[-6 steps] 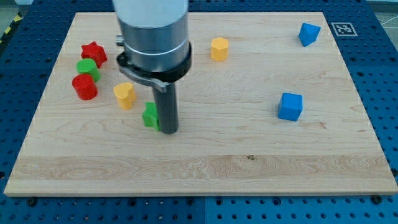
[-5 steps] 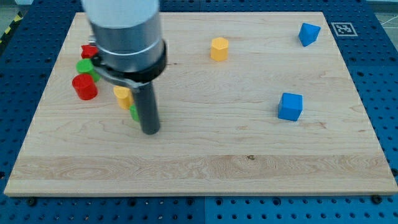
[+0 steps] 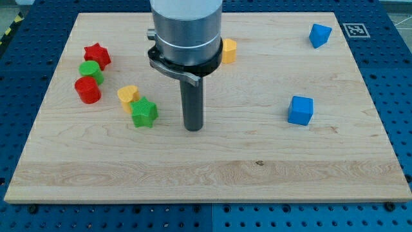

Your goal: Move the green star to the bottom of red circle

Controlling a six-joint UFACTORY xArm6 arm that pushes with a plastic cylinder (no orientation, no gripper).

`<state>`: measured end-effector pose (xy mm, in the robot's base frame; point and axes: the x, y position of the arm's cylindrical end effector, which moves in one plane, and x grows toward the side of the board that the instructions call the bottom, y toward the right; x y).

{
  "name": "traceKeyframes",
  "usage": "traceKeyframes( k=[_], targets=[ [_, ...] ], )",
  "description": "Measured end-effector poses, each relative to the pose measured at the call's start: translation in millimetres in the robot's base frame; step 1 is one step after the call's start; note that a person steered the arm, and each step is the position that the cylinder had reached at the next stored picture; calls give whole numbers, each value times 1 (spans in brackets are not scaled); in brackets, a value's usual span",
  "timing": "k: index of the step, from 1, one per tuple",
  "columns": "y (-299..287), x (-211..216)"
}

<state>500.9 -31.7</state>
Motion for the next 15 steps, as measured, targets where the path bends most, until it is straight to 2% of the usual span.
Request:
traceKeyframes(
  k=[5,7,8,10,12,15],
  targets=[
    [-106,0],
    [-38,9],
    [-39,8],
    [-60,7],
    [-75,-21],
    [-128,-21]
  ],
)
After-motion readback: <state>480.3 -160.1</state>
